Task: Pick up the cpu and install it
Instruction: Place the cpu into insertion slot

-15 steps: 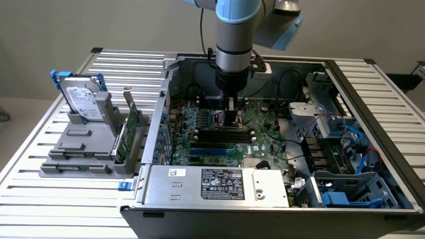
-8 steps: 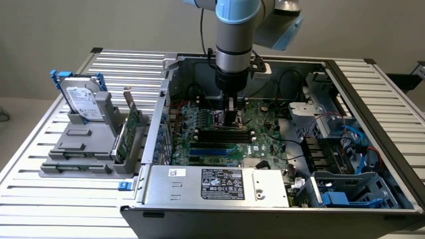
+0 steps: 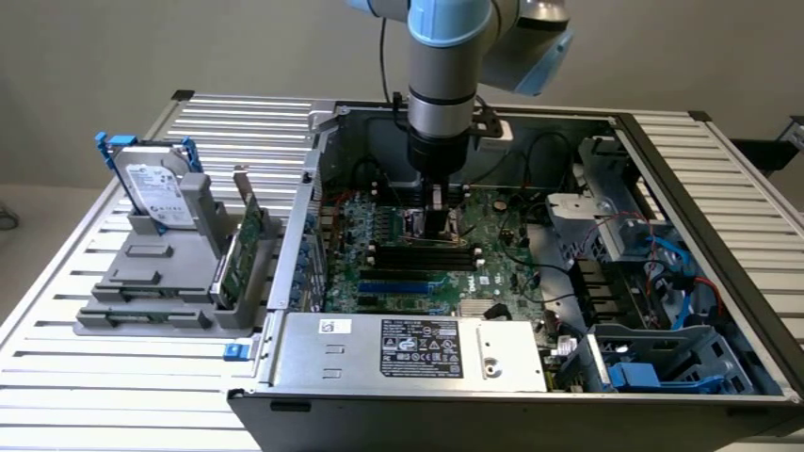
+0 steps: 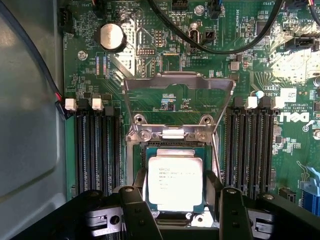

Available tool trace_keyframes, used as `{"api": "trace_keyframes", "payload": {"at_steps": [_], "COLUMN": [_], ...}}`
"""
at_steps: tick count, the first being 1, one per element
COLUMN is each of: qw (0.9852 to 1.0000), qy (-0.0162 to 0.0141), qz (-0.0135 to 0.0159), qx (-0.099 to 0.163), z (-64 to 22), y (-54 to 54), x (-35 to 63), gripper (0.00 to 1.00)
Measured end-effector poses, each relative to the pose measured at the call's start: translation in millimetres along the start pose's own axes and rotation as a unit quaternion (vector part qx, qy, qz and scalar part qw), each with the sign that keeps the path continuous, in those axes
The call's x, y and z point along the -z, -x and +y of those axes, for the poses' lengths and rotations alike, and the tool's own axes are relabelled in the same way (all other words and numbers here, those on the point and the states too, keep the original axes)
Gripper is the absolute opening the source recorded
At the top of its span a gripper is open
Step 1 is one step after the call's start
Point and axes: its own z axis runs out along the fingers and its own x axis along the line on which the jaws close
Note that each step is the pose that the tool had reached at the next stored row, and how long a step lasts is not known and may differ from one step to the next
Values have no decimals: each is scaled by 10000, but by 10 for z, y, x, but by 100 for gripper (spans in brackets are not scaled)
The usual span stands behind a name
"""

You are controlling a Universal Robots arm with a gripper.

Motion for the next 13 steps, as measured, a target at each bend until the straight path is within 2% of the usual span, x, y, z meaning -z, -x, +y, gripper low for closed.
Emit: {"api": "trace_keyframes", "payload": {"at_steps": [8, 13], "qw": [10000, 10000], "qy": [1, 1], "qz": [-25, -65], "qx": [1, 3], "z": [0, 0], "y": [-18, -22], "x": [-12, -16], "gripper": [55, 55]}}
